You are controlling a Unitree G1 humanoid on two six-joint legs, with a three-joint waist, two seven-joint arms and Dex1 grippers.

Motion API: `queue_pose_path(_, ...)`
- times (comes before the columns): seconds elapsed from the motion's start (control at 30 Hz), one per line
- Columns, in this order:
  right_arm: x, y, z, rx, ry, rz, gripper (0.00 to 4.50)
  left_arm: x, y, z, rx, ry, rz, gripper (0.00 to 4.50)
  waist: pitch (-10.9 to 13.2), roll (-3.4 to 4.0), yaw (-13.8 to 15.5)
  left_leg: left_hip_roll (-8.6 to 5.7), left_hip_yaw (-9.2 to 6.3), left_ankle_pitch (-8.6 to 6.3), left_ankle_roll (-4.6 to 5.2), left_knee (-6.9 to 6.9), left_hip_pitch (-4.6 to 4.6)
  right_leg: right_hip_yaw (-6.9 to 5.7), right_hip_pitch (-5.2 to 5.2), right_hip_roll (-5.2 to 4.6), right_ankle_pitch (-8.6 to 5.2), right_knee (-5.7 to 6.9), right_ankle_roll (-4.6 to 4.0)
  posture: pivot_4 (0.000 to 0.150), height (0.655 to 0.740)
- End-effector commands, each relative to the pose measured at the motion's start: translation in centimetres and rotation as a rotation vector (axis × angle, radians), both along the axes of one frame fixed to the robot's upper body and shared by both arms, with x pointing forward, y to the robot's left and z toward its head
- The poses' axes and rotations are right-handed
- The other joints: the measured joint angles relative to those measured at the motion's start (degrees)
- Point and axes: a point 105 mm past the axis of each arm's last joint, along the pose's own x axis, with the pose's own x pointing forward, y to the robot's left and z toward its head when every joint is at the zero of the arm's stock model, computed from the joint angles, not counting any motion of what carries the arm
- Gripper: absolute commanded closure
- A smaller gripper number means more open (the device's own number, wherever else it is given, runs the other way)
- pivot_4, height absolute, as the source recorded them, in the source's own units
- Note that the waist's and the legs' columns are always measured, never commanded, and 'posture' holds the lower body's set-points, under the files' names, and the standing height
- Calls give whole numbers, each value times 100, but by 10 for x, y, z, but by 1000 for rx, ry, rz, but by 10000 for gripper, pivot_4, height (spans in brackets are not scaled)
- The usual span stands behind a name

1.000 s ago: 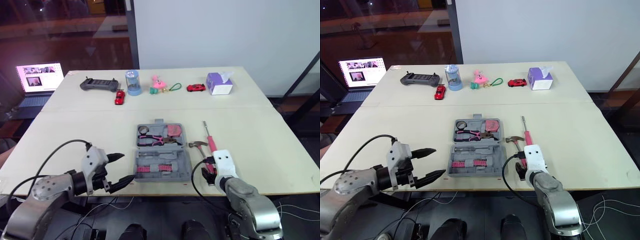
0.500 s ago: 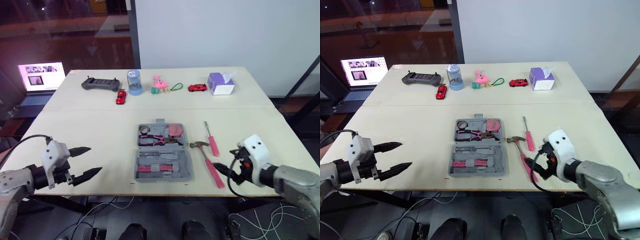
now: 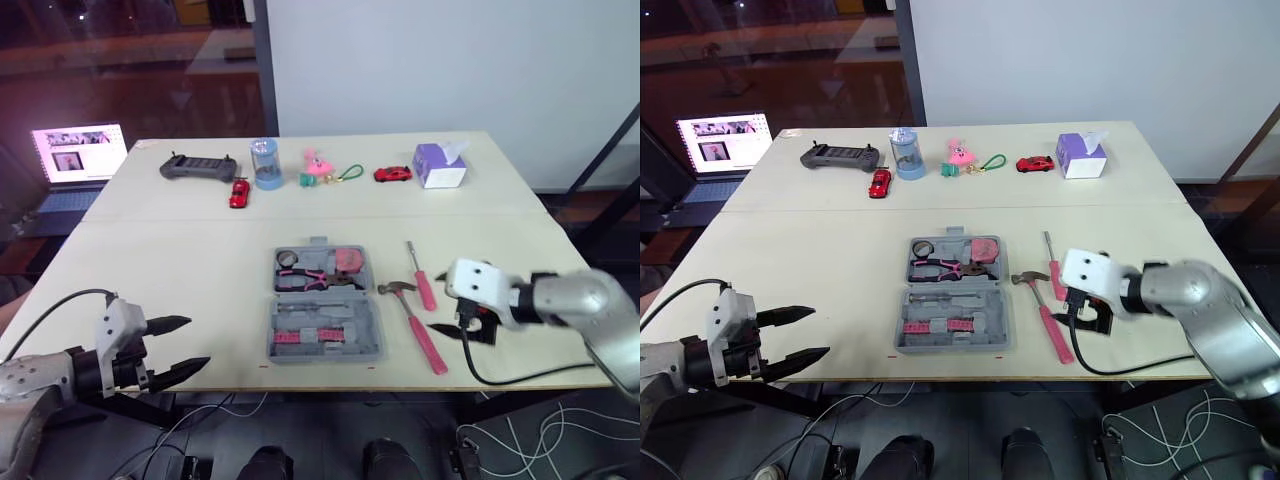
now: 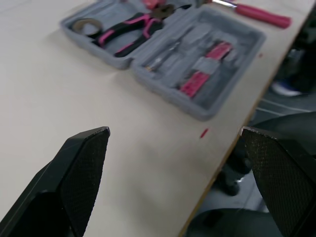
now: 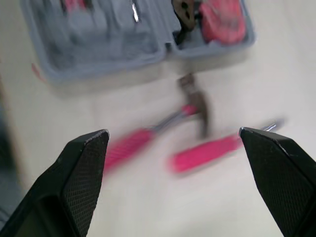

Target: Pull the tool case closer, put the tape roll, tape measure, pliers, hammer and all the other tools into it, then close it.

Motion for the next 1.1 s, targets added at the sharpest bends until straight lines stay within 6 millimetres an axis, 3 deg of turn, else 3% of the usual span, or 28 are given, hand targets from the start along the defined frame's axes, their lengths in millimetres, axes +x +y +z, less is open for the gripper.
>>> queue_pose_path(0.03,6,5,-15,-274,-18,283,281,1,-12,6,-3,-14,-69,0,1,-2,1,0,0,0,0,0,0,0,-1,0,0,0,0,1500,7400)
queue_pose_path(0.27,23,22,-30,-566,-76,642,281,2,-29,10,-36,-15,-100,0,10,-6,-36,1,3,25,-45,-2,-9,4,-12,0,1,-2,-1,1500,7400)
queue_pose_path(0.53,23,18,-63,-780,-61,877,281,6,-41,14,-69,-29,-89,0,12,-9,-102,-1,1,27,-49,-3,-8,5,-13,0,1,0,-1,1500,7400)
queue_pose_path(0.87,28,17,-87,-866,-31,951,281,6,-44,15,-87,-27,-63,0,3,-24,-138,0,0,29,-53,-4,3,10,-6,4,1,3,-3,1500,7400)
queue_pose_path(1.1,42,28,-87,-871,-45,949,281,2,-40,15,-85,-21,-41,0,-16,-60,-154,15,1,29,-54,-4,21,15,5,21,8,3,-14,1500,7400)
